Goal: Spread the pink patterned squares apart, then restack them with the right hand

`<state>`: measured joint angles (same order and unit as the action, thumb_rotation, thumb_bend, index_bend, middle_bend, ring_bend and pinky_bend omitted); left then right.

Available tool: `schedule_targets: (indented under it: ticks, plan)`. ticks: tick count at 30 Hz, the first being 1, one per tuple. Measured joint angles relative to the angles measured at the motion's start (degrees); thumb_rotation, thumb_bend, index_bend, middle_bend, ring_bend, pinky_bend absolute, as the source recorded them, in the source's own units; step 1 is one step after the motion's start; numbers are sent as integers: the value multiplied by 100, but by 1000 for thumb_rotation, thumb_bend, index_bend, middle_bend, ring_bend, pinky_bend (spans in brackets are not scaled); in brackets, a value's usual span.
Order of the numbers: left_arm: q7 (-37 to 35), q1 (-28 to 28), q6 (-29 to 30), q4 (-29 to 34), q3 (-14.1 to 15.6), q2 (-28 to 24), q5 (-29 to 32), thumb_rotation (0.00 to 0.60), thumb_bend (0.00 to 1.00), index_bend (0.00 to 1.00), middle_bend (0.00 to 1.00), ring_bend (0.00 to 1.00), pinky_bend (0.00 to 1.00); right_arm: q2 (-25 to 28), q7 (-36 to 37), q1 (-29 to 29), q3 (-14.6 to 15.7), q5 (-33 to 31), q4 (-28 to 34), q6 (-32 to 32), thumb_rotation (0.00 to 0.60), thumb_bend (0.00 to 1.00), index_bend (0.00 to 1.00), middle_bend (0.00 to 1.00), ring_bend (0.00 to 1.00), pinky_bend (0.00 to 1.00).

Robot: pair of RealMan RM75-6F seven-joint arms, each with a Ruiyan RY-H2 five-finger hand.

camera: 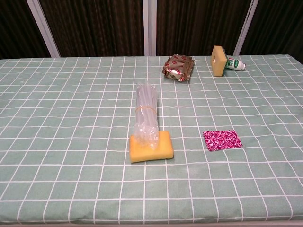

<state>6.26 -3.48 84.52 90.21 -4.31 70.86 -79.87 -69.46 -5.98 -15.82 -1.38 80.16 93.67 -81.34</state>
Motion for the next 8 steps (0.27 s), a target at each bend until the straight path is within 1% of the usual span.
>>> schedule_targets:
  ticks: [4, 8]
  plan:
    - [14, -22, -31, 33, -2, -10, 8, 600, 84, 174, 99, 105, 167, 111, 232, 338, 216, 438, 146, -376, 485, 190, 139, 44, 0, 0]
    - [27, -49, -66, 46, -16, -23, 34, 600, 84, 174, 99, 105, 168, 143, 285, 589, 338, 676, 223, -630, 481, 191, 137, 44, 0, 0]
